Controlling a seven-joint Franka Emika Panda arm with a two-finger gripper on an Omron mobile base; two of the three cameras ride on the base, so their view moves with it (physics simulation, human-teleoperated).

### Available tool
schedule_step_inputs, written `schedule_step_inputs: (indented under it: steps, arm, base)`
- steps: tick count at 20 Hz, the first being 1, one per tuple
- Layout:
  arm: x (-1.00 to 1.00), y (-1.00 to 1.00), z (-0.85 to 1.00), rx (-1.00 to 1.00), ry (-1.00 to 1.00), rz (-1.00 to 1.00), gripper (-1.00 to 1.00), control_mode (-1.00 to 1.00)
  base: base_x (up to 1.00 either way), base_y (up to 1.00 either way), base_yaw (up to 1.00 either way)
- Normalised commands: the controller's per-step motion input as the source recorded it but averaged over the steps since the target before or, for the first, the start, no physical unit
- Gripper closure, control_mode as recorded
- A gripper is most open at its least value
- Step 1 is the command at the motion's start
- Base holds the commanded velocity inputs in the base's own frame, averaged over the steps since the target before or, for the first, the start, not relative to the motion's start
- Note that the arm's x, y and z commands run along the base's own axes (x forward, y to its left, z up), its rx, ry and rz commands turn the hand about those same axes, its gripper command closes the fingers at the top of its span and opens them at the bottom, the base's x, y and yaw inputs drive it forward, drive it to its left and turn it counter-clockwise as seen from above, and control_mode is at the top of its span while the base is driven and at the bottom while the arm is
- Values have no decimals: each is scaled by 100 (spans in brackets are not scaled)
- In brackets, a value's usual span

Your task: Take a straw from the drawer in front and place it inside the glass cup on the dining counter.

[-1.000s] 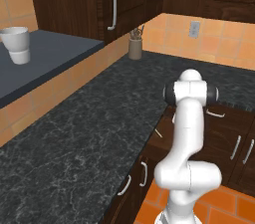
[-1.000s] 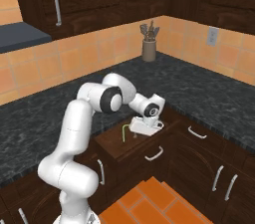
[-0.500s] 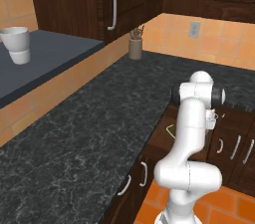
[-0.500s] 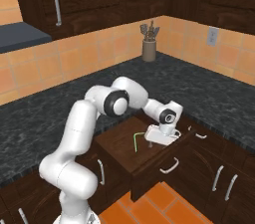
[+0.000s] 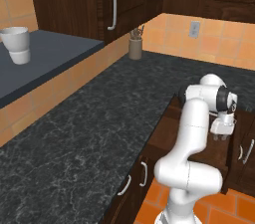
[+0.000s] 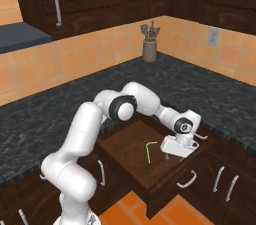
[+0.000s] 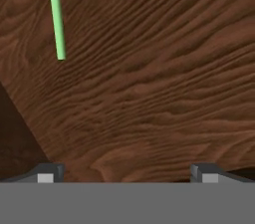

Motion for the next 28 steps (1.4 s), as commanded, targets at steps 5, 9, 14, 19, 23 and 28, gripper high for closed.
schedule_step_inputs:
  steps: [5, 9, 14, 19, 23, 28]
  arm:
    - [-15, -11, 3, 0, -1, 0, -100, -100]
    - [0, 48, 13, -3, -6, -6, -100, -100]
    - [10, 66, -1, -11, -1, -8, -100, -100]
    - [15, 56, 0, -16, -1, -9, -100, -100]
    - [15, 31, 0, -12, -1, -12, -100, -100]
    - [5, 4, -13, -8, 0, -10, -100, -100]
  base:
    - [0, 0, 0]
    - [0, 0, 0]
    - [0, 0, 0]
    - [0, 0, 0]
    - [0, 0, 0]
    - [0, 0, 0]
